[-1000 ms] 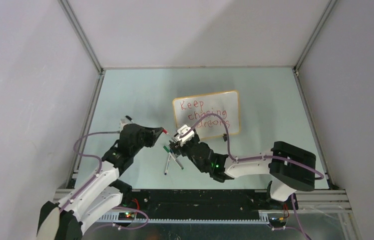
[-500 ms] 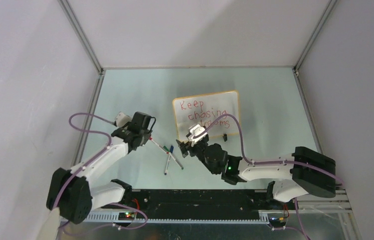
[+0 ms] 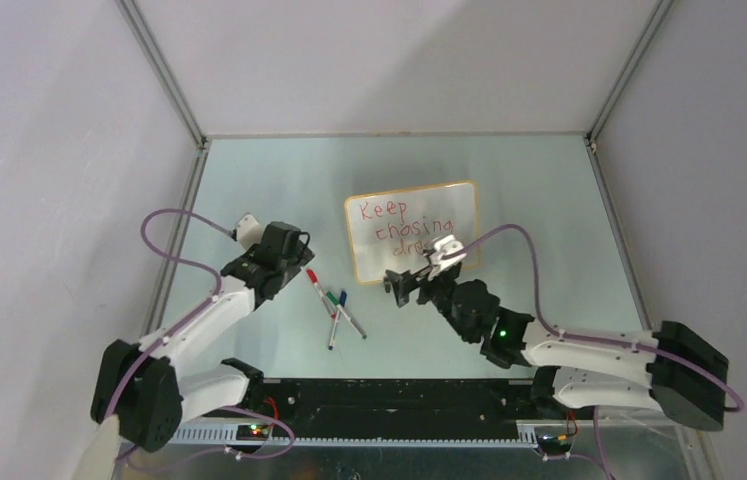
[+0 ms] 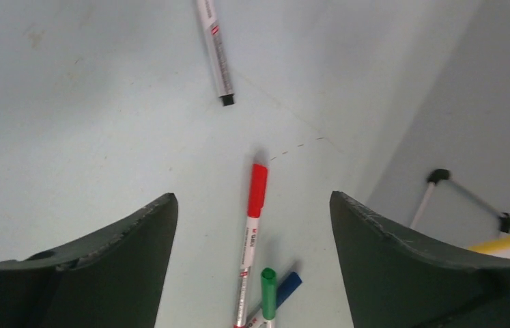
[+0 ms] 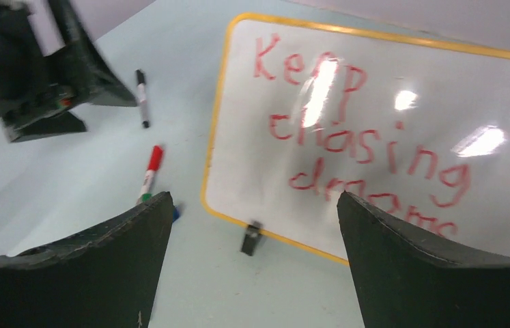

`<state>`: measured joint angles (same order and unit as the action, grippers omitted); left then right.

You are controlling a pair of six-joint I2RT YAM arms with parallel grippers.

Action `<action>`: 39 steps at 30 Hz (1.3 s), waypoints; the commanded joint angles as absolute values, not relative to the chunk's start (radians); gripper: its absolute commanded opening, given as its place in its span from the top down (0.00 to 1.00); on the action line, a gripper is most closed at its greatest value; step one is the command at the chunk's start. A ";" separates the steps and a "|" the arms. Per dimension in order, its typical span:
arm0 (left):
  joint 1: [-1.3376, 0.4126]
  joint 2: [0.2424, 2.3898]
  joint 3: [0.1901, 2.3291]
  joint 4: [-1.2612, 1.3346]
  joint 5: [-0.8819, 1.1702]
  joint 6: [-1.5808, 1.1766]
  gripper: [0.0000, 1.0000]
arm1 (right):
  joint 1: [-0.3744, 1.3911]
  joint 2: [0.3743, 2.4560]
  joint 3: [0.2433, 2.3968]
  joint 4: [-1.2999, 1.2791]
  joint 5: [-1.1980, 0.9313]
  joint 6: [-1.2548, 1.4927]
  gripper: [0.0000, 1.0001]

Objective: Write a sentence on the whiteboard
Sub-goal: Place the whiteboard marker at the center of the board, then reset both arms

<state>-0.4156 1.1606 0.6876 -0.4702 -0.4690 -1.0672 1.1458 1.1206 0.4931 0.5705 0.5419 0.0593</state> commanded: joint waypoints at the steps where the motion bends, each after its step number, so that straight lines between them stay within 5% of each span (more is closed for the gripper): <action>1: -0.418 1.032 0.628 -0.341 -0.513 -0.926 0.11 | 1.070 0.957 0.462 0.460 0.592 0.125 0.06; 8: -0.420 0.883 0.594 -0.227 -0.571 -0.679 0.01 | 0.665 0.637 0.404 0.138 0.415 0.210 0.06; 13: -0.436 0.855 0.523 0.080 -0.587 -0.500 0.01 | 0.339 0.601 0.297 0.216 0.315 0.214 0.07; 17: -0.439 0.842 0.350 0.425 -0.503 -0.178 0.01 | 0.285 0.669 0.215 0.376 0.335 0.076 0.04; 22: -0.428 0.825 0.252 0.592 -0.688 -0.083 0.01 | 0.156 0.839 0.119 0.589 0.279 0.120 0.05; 28: -0.349 0.918 0.139 0.938 -0.490 0.136 0.09 | -0.015 0.994 0.089 0.879 0.118 0.173 0.08; 33: -0.283 0.984 0.142 1.047 -0.460 0.110 0.11 | -0.014 1.144 0.208 0.830 0.075 0.097 0.01; 39: -0.165 1.114 0.081 1.318 -0.358 0.023 0.13 | 0.032 1.345 0.212 1.093 0.153 0.049 0.01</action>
